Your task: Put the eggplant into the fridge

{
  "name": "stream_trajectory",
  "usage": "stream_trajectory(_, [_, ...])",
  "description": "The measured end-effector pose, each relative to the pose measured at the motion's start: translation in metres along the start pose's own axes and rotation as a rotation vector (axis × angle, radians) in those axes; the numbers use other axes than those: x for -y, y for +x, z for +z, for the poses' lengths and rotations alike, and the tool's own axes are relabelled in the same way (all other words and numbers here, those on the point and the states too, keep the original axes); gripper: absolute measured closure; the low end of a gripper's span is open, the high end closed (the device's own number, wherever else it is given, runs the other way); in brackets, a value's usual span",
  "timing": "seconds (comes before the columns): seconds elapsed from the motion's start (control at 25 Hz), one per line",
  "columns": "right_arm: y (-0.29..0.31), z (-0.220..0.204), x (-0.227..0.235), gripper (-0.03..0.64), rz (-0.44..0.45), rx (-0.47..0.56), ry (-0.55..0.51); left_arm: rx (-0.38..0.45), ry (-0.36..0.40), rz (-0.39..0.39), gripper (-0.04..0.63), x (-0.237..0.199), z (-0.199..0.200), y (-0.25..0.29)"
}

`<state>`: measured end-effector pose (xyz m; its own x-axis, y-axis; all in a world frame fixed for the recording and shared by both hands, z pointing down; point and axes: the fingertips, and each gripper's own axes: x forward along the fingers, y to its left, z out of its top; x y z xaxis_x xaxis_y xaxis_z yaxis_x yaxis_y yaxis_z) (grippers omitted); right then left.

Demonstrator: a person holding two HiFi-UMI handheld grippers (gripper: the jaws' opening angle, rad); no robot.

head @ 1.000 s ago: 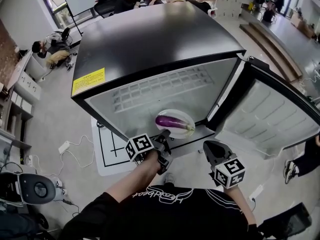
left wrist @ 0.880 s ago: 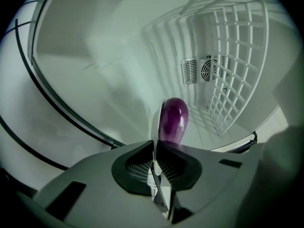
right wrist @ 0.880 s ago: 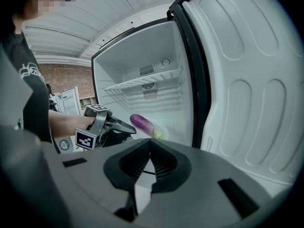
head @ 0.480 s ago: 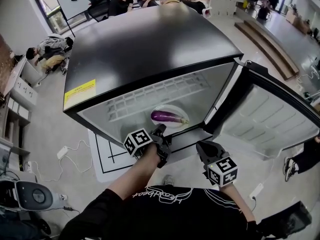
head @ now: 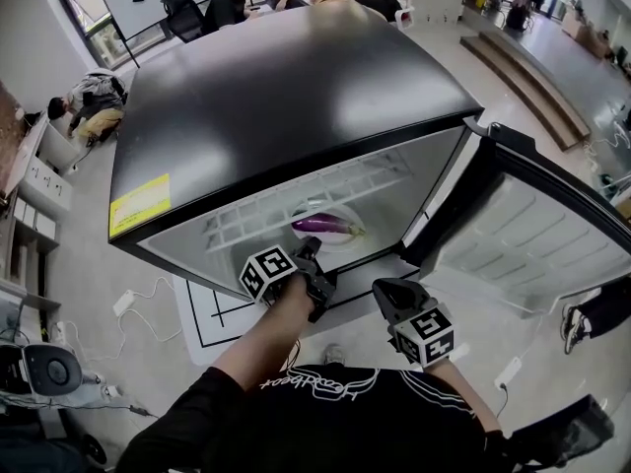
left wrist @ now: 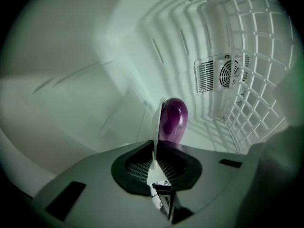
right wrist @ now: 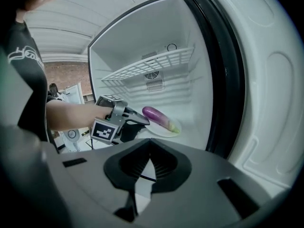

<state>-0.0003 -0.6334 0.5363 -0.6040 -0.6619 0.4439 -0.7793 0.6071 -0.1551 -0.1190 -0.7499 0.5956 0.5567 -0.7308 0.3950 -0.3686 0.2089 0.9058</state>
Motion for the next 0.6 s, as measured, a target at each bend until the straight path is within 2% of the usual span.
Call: stream_trajectory(0.6, [0.017, -0.005, 0.005, 0.609, 0.019, -0.024, -0.013, 0.006, 0.033, 0.050, 0.569, -0.004, 0.013, 0.011])
